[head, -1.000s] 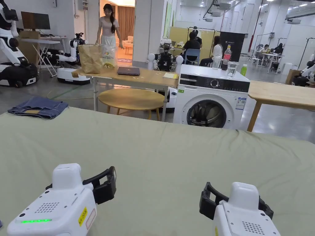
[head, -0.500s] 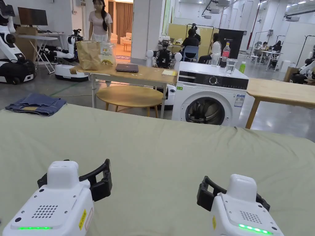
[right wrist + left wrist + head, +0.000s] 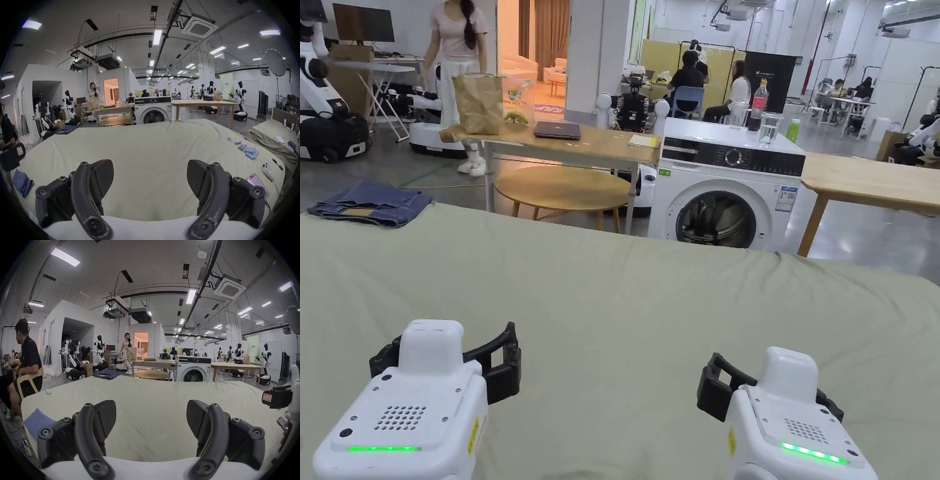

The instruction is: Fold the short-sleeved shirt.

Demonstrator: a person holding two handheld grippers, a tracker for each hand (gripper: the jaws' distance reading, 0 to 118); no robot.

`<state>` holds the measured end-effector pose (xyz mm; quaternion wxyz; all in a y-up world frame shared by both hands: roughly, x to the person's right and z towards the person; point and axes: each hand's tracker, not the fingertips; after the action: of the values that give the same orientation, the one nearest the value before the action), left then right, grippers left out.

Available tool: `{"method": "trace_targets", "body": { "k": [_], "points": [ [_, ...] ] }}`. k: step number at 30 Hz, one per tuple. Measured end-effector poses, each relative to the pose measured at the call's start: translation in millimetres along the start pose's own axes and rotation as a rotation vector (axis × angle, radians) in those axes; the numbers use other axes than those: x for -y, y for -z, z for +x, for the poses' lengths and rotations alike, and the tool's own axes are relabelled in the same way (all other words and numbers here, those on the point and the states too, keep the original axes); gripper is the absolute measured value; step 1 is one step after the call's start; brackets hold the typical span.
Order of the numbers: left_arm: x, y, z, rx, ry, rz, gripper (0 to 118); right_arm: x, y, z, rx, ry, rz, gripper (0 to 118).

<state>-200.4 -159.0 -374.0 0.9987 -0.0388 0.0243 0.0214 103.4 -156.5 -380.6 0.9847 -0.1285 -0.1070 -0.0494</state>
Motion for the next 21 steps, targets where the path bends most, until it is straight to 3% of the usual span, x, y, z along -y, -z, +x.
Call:
{"method": "trace_targets", "body": {
  "k": [21],
  "points": [
    [-1.9,1.8,1.2,0.019,0.033,0.001,91,2.7,-0.5,-4.5,0.025,-0.041,0.023,95]
  ]
}}
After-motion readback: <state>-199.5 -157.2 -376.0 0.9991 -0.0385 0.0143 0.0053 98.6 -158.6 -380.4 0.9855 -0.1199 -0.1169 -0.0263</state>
